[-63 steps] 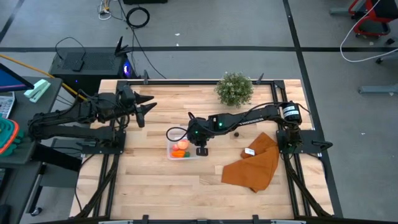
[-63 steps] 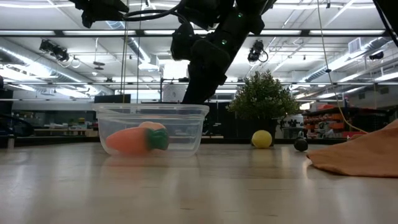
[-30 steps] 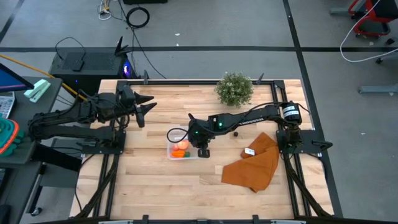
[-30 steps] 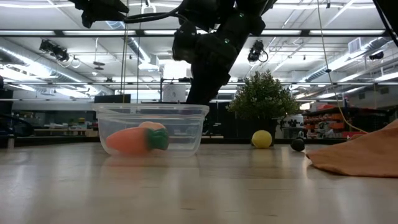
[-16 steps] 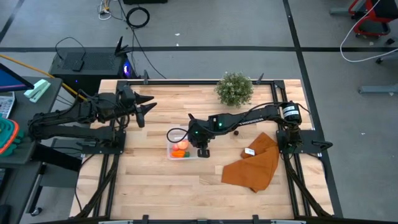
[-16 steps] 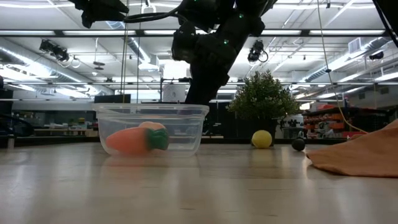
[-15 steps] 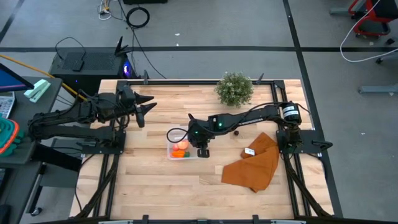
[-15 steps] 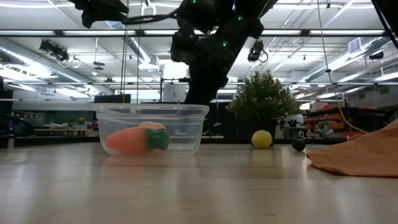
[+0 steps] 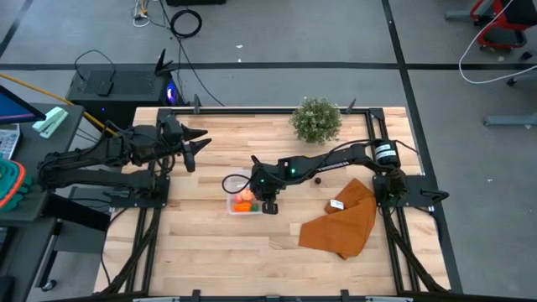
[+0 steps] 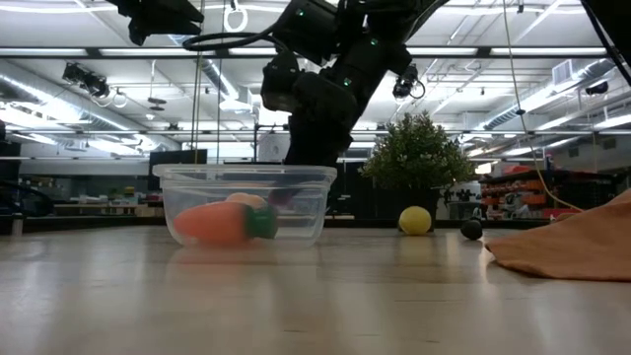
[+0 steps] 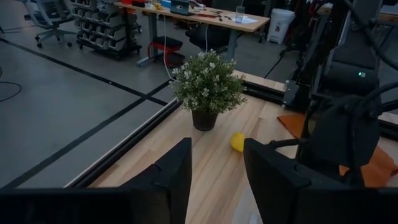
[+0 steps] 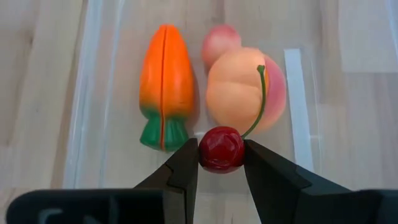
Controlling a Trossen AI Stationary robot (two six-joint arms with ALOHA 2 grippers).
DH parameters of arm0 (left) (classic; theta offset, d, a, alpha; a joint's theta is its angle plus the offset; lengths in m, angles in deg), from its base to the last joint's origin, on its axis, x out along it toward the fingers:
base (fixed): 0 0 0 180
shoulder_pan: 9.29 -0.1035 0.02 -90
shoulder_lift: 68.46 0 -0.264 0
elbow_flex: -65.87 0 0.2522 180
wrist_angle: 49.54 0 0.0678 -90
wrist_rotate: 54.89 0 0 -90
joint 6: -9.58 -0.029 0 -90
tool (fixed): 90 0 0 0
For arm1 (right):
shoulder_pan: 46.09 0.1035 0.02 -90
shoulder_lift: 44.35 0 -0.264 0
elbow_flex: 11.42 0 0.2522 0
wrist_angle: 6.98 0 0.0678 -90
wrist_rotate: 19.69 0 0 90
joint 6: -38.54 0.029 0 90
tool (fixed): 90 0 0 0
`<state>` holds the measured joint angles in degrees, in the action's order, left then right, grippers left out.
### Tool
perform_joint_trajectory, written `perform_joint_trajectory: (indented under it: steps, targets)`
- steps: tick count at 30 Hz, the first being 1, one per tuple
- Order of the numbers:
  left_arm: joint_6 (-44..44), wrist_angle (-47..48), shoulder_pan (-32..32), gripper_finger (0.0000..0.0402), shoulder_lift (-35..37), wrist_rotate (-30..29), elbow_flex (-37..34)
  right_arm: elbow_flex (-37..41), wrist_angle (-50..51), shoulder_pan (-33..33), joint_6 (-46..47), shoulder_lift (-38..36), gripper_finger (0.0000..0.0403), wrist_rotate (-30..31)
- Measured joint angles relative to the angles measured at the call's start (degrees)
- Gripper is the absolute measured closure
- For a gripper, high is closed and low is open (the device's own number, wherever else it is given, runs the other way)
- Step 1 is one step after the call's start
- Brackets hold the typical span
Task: Pick and placing Produce into tupperware
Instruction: Put the red cherry into the transparent bin, then put the black cherry into the transparent bin
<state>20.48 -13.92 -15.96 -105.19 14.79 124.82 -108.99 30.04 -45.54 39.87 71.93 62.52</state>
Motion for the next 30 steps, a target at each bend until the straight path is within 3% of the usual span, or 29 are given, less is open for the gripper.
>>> perform_joint_trajectory:
  steps: [7, 16, 25, 30]
  targets:
    - [-0.04, -0.08, 0.0, 0.0245, 0.0, 0.0, 0.0, 0.0, -0.15, 0.0, 0.02, -0.08, 0.0301, -1.17]
    - [-0.17, -0.1, 0.0, 0.0248, 0.0, -0.02, 0.0, -0.18, 0.33, 0.01, 0.44, -0.1, 0.0243, -1.33]
    - [-0.17, -0.03, 0.0, 0.025, -0.02, -0.02, -0.01, -12.08, 18.3, -0.71, 5.53, -1.78, 0.0243, 6.11]
    - [-0.15, 0.51, 0.0, 0.0251, 0.0, -0.04, -0.07, -11.61, 24.43, -1.33, 9.74, -6.71, 0.0248, 9.79]
